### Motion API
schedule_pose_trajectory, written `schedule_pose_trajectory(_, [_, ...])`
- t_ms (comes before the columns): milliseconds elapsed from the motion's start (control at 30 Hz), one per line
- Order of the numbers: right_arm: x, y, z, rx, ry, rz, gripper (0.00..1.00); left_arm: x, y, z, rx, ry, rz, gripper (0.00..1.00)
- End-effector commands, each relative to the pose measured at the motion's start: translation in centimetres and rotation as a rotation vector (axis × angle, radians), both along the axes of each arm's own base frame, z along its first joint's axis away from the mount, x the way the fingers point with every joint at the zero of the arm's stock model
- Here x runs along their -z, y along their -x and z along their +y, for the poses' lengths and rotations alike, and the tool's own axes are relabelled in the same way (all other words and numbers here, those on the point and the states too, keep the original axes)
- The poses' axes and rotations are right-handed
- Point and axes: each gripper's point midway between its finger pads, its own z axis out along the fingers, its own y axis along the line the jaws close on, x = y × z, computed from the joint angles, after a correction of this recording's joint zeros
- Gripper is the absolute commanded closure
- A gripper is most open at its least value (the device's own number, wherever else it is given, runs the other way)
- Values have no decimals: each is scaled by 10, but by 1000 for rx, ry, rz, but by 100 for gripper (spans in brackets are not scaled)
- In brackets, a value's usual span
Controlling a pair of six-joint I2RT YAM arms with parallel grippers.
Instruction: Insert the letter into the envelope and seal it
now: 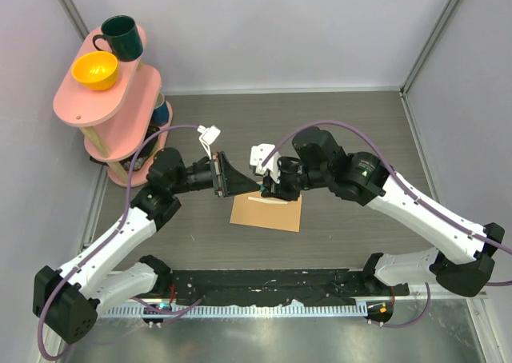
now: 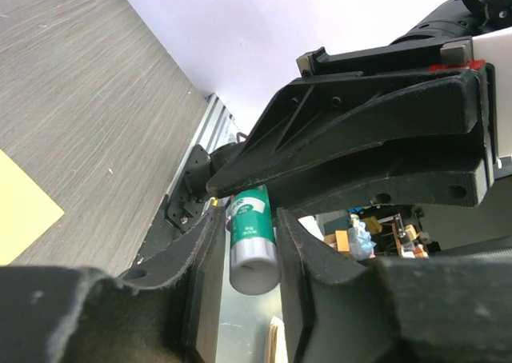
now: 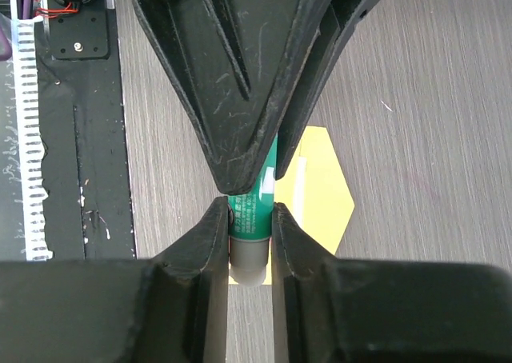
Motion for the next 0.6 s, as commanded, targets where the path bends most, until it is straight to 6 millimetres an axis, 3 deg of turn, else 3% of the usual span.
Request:
schedule_pose_trajectory(0, [-27, 1, 8, -28, -82, -54, 99, -20, -2, 0, -8, 35, -32, 59])
schedule_pose_trajectory(133, [-30, 0, 12, -26, -104, -52, 99, -18, -4, -2, -5, 54, -4, 56])
schedule_pose_trajectory(300, [-31, -2, 16, -24, -117, -50, 99, -15, -2, -6, 8, 65, 26, 60])
schedule_pose_trajectory(367, [-31, -2, 17, -27, -120, -48, 99, -14, -1, -6, 10, 65, 27, 65])
schedule_pose_trajectory(467, [-32, -2, 19, -20, -133, -38, 99, -13, 0, -5, 9, 69, 24, 83])
schedule_pose_trajectory(567, [-31, -5, 18, 13, -131, -23, 87, -10, 1, -4, 8, 61, 20, 99])
